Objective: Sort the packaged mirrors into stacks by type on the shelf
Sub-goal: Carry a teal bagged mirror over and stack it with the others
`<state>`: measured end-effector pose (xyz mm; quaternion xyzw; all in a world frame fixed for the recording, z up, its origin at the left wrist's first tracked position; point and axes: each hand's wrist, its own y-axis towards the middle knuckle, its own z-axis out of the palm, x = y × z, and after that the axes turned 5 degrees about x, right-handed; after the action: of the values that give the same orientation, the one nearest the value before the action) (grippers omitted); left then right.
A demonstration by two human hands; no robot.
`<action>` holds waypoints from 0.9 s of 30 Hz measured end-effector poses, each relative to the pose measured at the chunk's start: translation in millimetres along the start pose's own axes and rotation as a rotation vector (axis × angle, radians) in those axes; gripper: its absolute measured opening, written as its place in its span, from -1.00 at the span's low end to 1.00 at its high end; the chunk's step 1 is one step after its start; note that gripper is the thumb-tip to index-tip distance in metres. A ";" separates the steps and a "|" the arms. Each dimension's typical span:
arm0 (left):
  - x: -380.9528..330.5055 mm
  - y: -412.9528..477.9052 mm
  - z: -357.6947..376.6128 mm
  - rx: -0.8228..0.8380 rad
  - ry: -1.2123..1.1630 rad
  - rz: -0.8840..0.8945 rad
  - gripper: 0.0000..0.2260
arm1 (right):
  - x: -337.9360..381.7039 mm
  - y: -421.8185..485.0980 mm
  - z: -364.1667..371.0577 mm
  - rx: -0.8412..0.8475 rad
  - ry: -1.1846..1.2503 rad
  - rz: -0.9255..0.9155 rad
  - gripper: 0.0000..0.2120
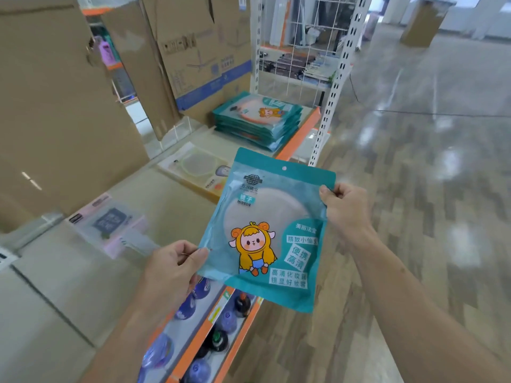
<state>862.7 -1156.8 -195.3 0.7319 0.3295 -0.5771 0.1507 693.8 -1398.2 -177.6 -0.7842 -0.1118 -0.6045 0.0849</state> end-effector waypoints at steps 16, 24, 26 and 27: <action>-30.2 70.5 41.5 -0.042 0.053 -0.043 -0.81 | -11.0 106.7 2.3 0.067 0.048 -0.006 -0.73; -57.8 95.4 102.0 -0.091 -0.051 -0.085 -0.80 | -10.4 173.2 -31.8 0.115 -0.006 -0.045 -0.73; -64.2 100.4 118.2 -0.118 -0.020 -0.067 -0.82 | -8.1 188.5 -40.3 0.134 0.007 -0.058 -0.73; -67.8 102.3 126.4 -0.138 -0.015 -0.055 -0.83 | -6.7 195.4 -43.7 0.140 0.006 -0.070 -0.71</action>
<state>827.7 -1329.1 -184.1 0.7061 0.3875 -0.5623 0.1874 705.8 -1598.1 -172.6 -0.7702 -0.1809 -0.6000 0.1185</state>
